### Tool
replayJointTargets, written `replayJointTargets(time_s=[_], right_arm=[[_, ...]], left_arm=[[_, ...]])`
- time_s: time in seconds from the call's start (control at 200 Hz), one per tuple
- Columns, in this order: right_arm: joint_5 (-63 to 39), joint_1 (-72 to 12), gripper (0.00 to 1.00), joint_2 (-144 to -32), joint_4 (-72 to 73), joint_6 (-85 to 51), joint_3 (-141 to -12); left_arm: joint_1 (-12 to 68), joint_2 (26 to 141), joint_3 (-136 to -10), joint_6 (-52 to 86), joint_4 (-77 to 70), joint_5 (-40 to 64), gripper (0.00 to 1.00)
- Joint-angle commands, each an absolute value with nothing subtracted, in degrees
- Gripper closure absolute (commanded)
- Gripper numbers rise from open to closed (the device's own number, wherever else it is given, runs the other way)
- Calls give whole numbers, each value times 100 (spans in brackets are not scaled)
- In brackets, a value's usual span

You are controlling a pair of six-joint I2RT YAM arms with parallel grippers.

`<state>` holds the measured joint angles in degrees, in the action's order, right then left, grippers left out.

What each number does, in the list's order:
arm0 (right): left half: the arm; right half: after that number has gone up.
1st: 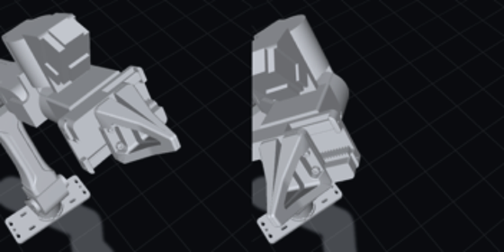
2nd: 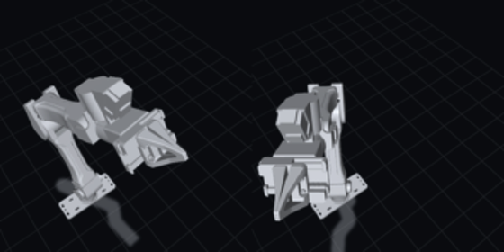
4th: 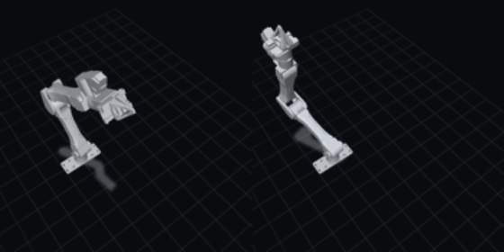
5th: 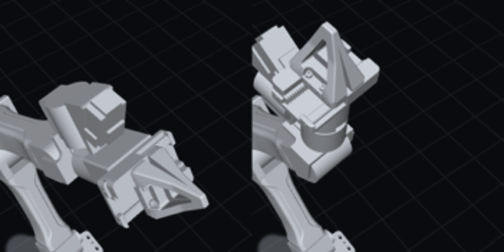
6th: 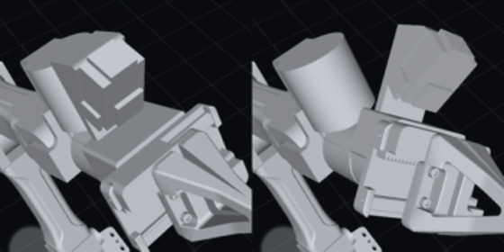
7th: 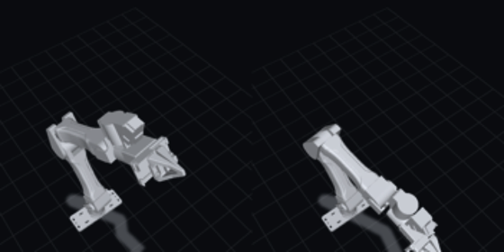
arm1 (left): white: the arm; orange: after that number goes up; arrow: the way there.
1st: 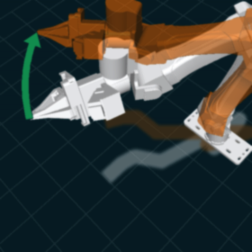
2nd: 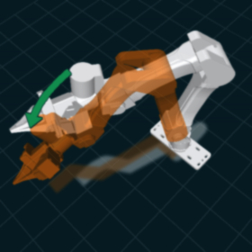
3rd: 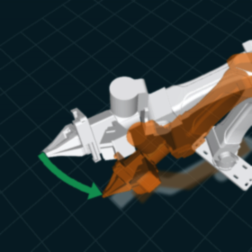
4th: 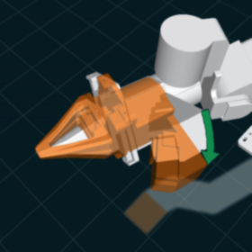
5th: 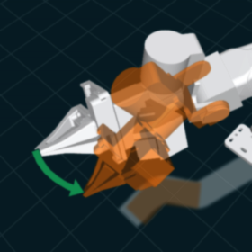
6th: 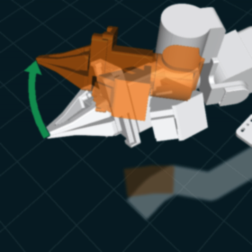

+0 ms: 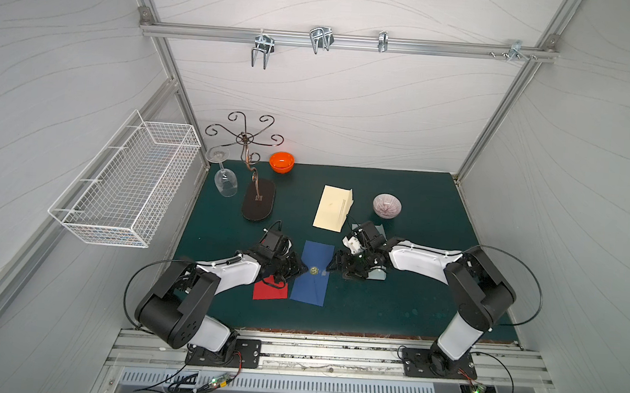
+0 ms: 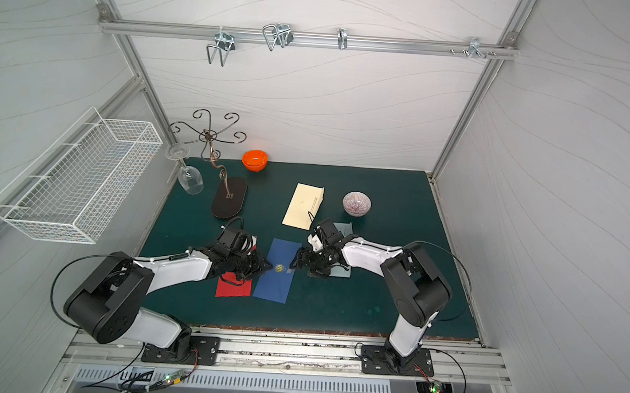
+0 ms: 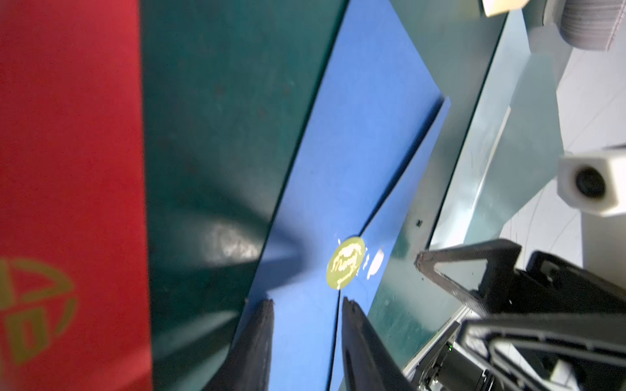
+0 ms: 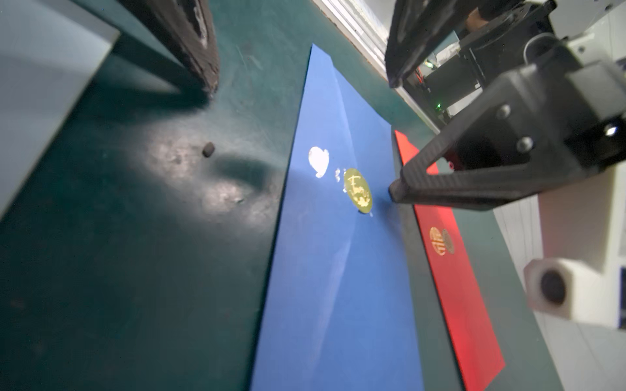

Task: Open the envelope
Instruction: Pick up the envelope from the center of the board.

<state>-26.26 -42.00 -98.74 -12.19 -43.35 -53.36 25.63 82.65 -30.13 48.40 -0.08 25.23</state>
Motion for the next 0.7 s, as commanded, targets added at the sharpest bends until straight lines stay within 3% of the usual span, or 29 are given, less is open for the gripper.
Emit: replayJointTargets(time_s=[0.0,0.695], right_arm=[[-2265,-4254,22,-9991,-1186,-4472,-5466],[-1840,-4232,23,-10492,-1260,-4408,-5842]], left_arm=[[2755,8205,-2794,4947,-82,2567,62],[2869,7774,-3084,4575,326,2246,62]])
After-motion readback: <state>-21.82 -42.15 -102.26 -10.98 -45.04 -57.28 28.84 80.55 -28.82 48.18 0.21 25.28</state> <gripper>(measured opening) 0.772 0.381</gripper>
